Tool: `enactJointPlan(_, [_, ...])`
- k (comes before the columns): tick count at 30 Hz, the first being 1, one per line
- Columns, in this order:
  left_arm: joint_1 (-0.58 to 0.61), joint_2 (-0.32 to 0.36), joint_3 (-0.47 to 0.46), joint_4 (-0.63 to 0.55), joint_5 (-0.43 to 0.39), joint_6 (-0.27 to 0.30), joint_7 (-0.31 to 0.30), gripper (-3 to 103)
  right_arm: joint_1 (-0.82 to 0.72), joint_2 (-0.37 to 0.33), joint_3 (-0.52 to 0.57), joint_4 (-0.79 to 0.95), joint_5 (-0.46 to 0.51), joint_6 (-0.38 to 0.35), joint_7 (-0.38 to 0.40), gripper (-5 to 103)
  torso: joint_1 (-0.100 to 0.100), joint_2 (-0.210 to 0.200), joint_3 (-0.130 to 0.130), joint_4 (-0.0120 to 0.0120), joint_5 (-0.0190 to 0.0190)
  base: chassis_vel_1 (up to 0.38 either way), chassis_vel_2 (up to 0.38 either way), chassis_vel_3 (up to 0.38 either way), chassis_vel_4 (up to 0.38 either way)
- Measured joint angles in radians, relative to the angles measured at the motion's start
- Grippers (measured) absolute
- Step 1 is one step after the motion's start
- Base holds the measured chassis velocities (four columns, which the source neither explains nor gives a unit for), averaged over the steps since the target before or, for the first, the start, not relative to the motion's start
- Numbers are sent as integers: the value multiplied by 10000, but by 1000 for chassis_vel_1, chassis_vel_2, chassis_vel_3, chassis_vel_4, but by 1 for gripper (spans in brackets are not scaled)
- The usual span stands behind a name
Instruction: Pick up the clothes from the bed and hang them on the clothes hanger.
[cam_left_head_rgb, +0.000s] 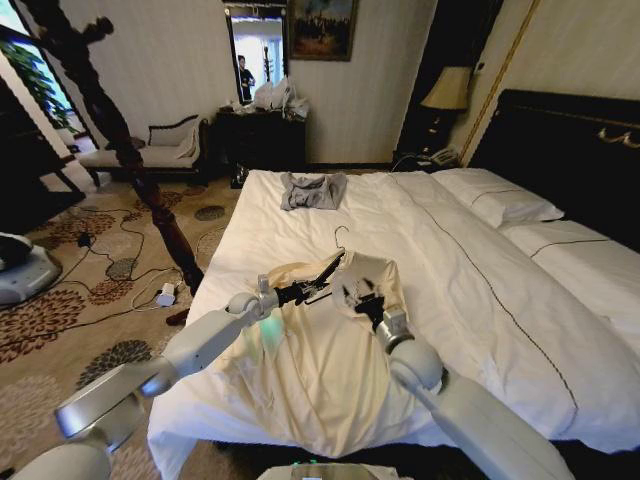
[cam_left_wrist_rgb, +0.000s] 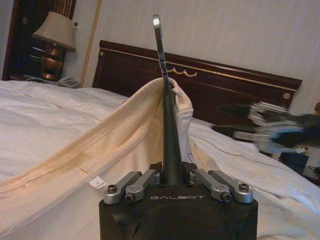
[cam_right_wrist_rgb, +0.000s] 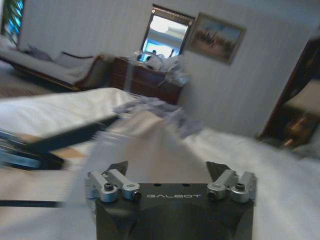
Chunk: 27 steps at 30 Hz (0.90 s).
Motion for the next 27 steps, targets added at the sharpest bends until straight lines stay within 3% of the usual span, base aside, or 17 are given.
enactJointPlan(3, [54,170,62,-306,-5,35,0,19,497,-168,-237,-545,-1099,51,-250,97,0,-1,0,0,1,0,0,0,0])
enactJointPlan(8, [130,325,87,-432,96,25,-1,19,1114,-267,-740,-1146,-2026,342,-422,100,0,0,0,2,0,0,0,0,0])
enactJointPlan(27, [331,936,21,-1179,-230,73,313,19,1806,-287,-1329,-2155,-2167,371,-614,100,0,0,0,-1,0,0,0,0,0])
